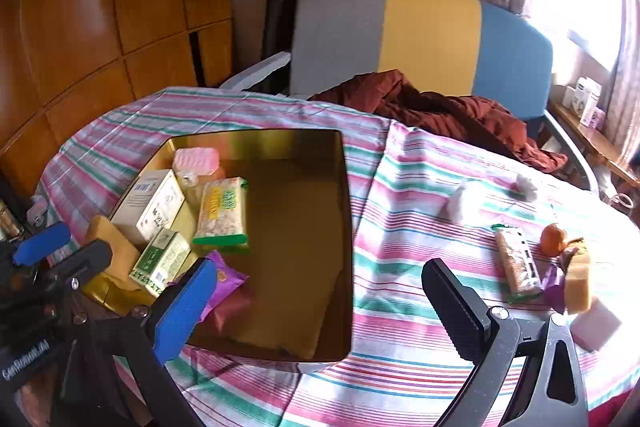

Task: Organize objects
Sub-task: 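Move both tools from the tray back toward the items on the cloth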

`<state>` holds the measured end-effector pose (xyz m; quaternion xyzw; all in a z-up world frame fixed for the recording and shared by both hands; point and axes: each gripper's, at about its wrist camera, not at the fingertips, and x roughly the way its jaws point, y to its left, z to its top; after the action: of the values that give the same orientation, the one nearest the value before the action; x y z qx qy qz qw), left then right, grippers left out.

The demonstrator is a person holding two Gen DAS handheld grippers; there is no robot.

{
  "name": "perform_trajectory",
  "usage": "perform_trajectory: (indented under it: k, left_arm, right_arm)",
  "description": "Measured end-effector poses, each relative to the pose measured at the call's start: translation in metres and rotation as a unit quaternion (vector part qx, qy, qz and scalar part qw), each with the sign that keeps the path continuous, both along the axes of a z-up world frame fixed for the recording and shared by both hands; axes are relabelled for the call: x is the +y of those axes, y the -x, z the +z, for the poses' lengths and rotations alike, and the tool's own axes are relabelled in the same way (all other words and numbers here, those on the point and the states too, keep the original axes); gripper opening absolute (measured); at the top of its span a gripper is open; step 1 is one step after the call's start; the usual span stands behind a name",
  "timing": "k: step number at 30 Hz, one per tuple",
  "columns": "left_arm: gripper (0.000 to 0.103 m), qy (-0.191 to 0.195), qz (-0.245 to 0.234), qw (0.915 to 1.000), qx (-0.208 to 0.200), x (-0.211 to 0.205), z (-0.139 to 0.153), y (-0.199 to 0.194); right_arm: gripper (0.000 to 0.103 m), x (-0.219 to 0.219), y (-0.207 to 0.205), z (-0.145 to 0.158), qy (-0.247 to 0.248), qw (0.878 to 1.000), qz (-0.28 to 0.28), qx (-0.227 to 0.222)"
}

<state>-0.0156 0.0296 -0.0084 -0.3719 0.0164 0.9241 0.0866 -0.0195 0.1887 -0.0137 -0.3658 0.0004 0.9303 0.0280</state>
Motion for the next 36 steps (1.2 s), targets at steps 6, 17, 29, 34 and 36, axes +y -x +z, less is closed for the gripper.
perform_trajectory:
  k: [6,17,29,34,36]
  left_arm:
    - [0.063,0.009,-0.017,0.9998,-0.005,0.012,-0.003,-0.003]
    - [0.063,0.014,-0.048,0.9986,-0.014,0.032,-0.008,-0.005]
    - [0.063,-0.003,-0.092,0.9947,-0.046,0.053,-0.019,-0.004]
    - [0.068,-0.003,-0.108,0.9931,-0.047,0.063,-0.019,-0.004]
    - [0.068,-0.001,-0.118,0.9920,-0.045,0.069,-0.018,-0.004]
  right_arm:
    - [0.103,0.015,-0.003,-0.001,0.005,1.000,-0.017,-0.003]
    - [0.103,0.045,-0.010,-0.006,0.009,0.999,-0.052,-0.012]
    - [0.103,0.102,-0.023,-0.020,0.015,0.992,-0.115,-0.046]
    - [0.103,0.142,-0.033,-0.022,0.033,0.986,-0.151,-0.060]
    - [0.103,0.162,-0.038,-0.019,0.045,0.982,-0.170,-0.062]
